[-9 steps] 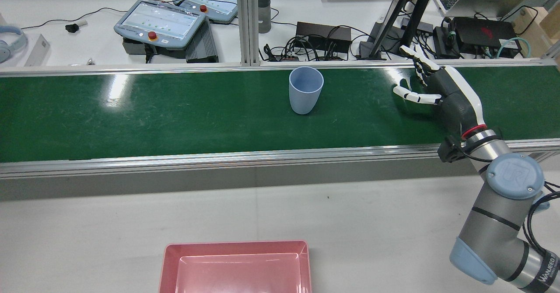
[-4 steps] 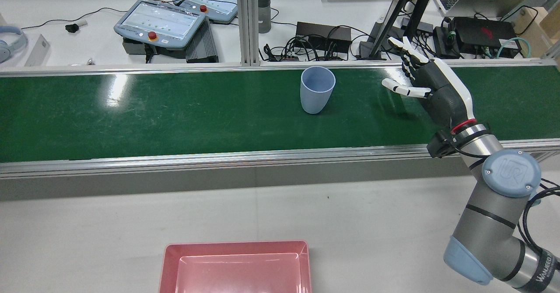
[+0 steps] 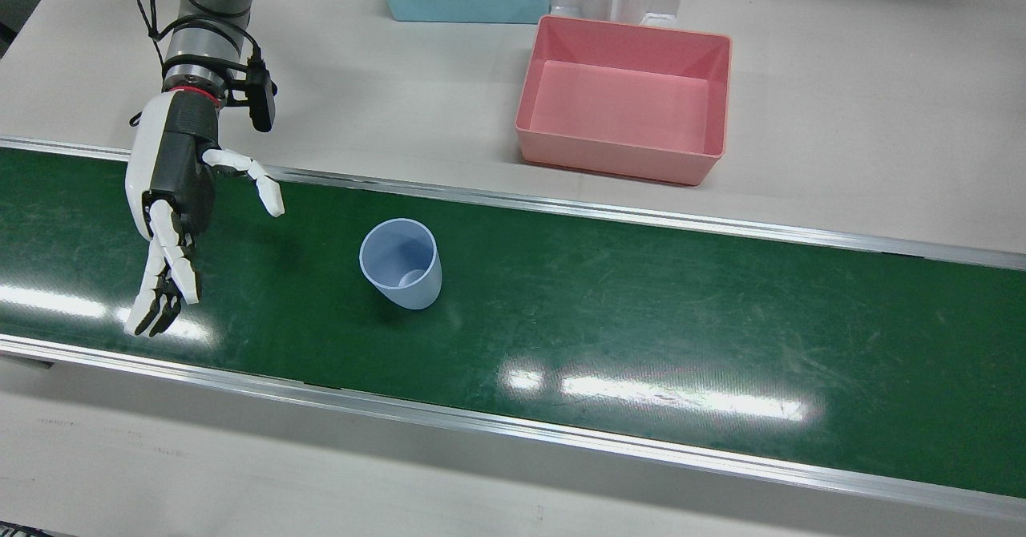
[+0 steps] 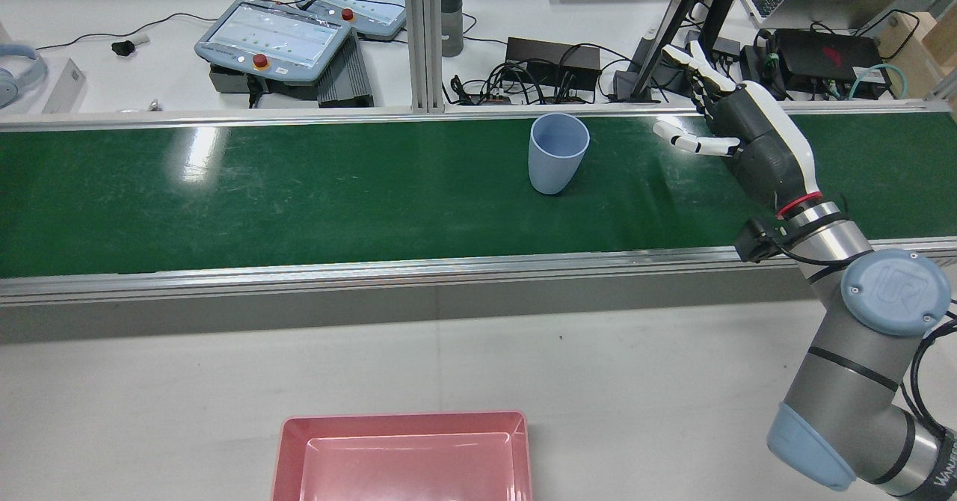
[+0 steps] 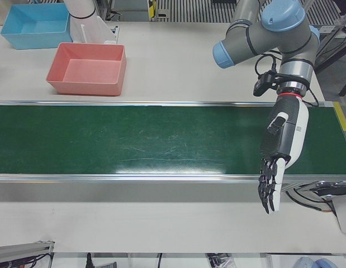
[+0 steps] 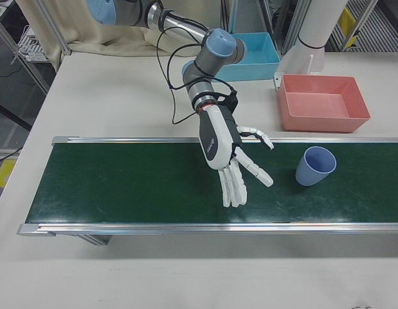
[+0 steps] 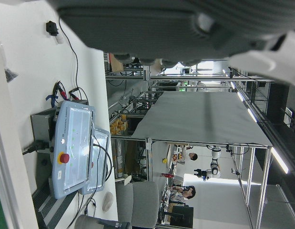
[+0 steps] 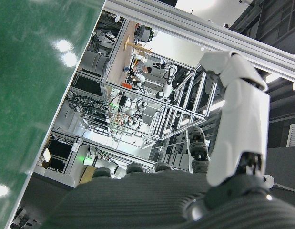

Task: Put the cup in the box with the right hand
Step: 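Reach the open right hand along the belt toward the blue cup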

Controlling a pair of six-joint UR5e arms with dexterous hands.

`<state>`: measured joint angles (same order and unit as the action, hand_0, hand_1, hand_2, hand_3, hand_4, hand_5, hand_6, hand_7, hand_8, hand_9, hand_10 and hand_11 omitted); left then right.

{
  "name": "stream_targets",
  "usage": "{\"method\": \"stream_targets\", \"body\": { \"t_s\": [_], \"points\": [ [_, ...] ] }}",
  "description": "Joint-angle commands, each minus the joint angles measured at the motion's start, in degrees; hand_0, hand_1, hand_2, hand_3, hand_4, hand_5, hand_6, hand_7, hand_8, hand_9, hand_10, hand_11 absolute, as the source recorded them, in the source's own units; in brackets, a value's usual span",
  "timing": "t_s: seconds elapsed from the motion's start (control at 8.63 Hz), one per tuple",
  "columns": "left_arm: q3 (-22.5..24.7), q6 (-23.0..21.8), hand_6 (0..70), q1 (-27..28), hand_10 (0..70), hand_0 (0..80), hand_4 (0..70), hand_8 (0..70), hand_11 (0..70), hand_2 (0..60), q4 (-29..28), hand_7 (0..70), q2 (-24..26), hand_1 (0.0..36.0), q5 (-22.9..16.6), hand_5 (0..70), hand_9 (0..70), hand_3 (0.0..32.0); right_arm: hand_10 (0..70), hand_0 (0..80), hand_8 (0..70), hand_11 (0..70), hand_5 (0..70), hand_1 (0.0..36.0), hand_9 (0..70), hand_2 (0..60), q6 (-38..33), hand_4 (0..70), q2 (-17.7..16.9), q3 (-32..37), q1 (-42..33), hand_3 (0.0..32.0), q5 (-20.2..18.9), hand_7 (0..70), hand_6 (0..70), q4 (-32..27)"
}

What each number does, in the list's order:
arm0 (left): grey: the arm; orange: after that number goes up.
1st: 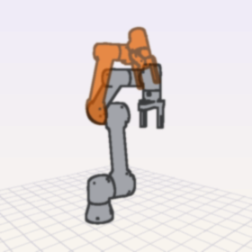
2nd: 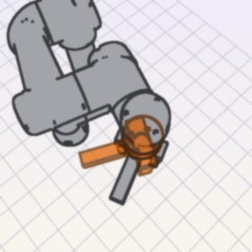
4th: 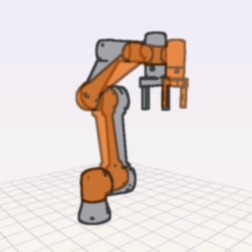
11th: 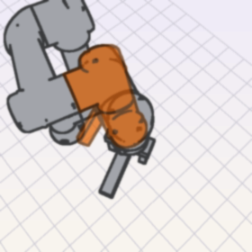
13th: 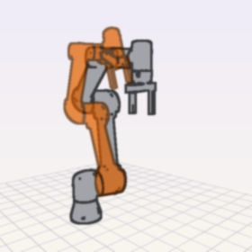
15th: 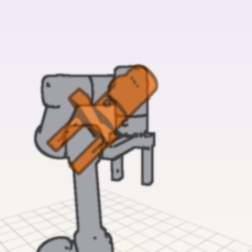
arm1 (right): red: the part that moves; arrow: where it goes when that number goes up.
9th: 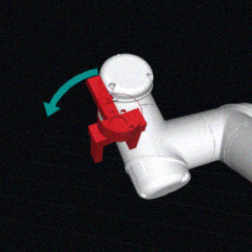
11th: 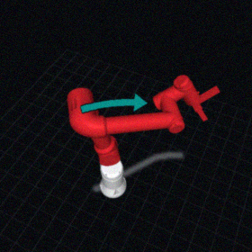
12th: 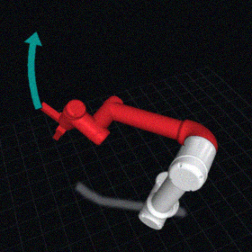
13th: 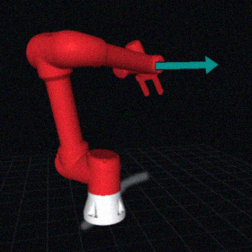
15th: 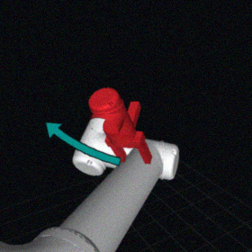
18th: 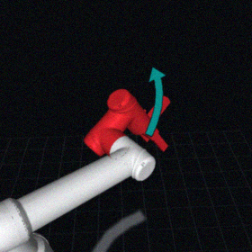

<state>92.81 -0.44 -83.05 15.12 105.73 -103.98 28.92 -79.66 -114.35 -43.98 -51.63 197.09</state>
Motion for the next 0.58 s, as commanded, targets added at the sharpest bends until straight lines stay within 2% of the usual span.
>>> {"method": "stream_targets", "body": {
  "t_s": [0.0,0.35,0.46],
  "points": [
    [0.0,0.0,0.0,0.0,0.0,0.0,0.0,0.0,0.0,0.0,0.0,0.0,0.0,0.0,0.0,0.0,0.0,0.0,0.0,51.2,0.0,0.0,6.7,27.5,0.0,28.0,-4.1,0.0,-0.1,2.2,0.4,0.0,0.5,0.0,1.0,0.0],
    [0.0,0.0,0.0,0.0,0.0,0.0,0.0,0.0,0.0,0.0,0.0,0.0,0.0,0.0,0.0,0.0,0.0,0.0,0.0,50.9,0.0,0.0,6.4,27.2,0.0,28.0,-6.8,0.0,0.6,5.3,2.3,0.0,0.0,0.0,1.2,-0.8],
    [0.0,0.0,0.0,0.0,0.0,0.0,0.0,0.0,0.0,0.0,0.0,0.0,0.0,0.0,0.0,0.0,0.0,0.0,0.0,50.1,0.0,0.0,6.1,25.8,0.0,26.0,-6.7,0.0,0.6,5.2,2.5,0.0,0.5,0.0,1.1,-0.7]
  ]
}}
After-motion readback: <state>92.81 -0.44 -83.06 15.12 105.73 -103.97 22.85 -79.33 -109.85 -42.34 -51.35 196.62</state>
